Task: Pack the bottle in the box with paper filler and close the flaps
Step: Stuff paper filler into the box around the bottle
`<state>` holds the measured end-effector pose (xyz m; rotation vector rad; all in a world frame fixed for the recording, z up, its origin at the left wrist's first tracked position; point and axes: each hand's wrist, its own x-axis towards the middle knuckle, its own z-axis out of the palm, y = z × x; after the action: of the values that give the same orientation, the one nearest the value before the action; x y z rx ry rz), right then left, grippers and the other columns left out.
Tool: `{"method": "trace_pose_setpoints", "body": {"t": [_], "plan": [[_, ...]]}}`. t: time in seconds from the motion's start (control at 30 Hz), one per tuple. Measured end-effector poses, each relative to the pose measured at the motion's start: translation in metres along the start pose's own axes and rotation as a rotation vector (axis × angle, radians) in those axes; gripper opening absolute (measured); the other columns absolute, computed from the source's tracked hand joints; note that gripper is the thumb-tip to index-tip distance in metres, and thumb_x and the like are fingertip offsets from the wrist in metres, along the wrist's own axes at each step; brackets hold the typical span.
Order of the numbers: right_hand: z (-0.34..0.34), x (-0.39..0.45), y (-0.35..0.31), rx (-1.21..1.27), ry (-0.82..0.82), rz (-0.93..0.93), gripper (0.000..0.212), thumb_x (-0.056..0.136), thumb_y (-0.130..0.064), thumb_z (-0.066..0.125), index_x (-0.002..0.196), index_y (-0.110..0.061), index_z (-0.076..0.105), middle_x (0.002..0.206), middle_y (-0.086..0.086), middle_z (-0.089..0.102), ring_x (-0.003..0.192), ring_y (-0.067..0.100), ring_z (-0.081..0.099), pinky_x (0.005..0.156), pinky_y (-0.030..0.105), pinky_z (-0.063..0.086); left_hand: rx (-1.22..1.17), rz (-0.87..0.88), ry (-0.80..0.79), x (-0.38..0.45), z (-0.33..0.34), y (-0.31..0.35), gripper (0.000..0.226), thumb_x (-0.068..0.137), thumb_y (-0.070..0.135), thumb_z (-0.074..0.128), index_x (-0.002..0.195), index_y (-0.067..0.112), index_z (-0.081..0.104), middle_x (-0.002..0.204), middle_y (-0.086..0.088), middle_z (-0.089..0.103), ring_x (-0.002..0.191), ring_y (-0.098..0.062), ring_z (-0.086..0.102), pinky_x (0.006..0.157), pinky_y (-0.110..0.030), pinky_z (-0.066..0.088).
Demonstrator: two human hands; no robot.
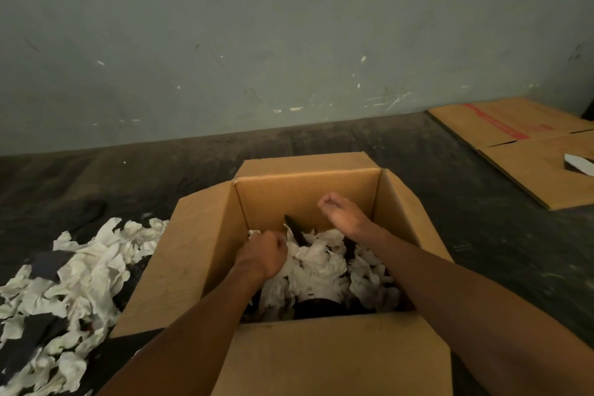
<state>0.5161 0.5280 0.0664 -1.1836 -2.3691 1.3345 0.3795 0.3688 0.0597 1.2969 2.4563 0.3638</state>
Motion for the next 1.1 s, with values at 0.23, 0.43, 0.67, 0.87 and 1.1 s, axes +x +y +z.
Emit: {"method": "trace_pose_setpoints", "body": {"t": [0.23,0.43,0.67,0.87,1.1], "plan": [[-0.005,0.000,-0.003,-0.162,0.005,-0.060,0.053,0.081,0.004,0.057,0.120,-0.030,0.041,0.126,0.002,0.038,0.116,0.022,0.040,0.101,0.045,0.042,-0.105,0.059,-0.468,0.008,0.012,-0.006,0.042,0.098,0.041,0.050,0.136,0.024,0.053,0.141,-0.001,0.052,0.122,-0.018,0.050,0.102,-0.028,0.040],[0.005,-0.007,0.006,-0.709,-0.665,0.247,0.025,0.097,-0.020,0.051,0.106,-0.001,0.065,0.101,0.015,0.068,0.083,0.025,0.065,0.074,0.039,0.056,-0.247,0.041,-0.502,0.008,0.020,-0.011,0.063,0.099,0.039,0.051,0.154,0.030,0.023,0.162,-0.003,0.025,0.141,-0.021,0.035,0.112,-0.028,0.031],[-0.007,-0.005,0.006,-0.707,-0.418,0.139,0.061,0.091,-0.041,0.062,0.139,-0.013,0.039,0.144,0.010,0.044,0.126,0.031,0.048,0.094,0.038,0.045,0.094,0.034,-0.115,0.004,0.001,-0.007,0.054,0.096,0.041,0.048,0.147,0.029,0.033,0.151,-0.012,0.036,0.134,-0.034,0.039,0.109,-0.046,0.038],[0.004,-0.042,0.017,-1.267,-0.668,0.134,0.063,0.095,-0.027,0.062,0.149,-0.012,0.035,0.152,0.012,0.040,0.135,0.029,0.044,0.105,0.039,0.039,0.244,0.008,-0.636,-0.003,0.018,-0.021,0.082,0.095,0.060,0.045,0.157,0.021,0.009,0.166,-0.004,0.009,0.152,-0.025,0.011,0.122,-0.043,0.015],[-0.007,-0.021,0.027,-1.032,-0.246,0.022,0.056,0.096,-0.030,0.052,0.147,-0.015,0.034,0.152,0.015,0.035,0.130,0.035,0.047,0.101,0.044,0.045,0.293,0.008,-0.598,-0.001,-0.004,-0.015,0.067,0.099,0.049,0.043,0.155,0.017,0.024,0.163,-0.006,0.023,0.148,-0.025,0.024,0.118,-0.035,0.025]]}}
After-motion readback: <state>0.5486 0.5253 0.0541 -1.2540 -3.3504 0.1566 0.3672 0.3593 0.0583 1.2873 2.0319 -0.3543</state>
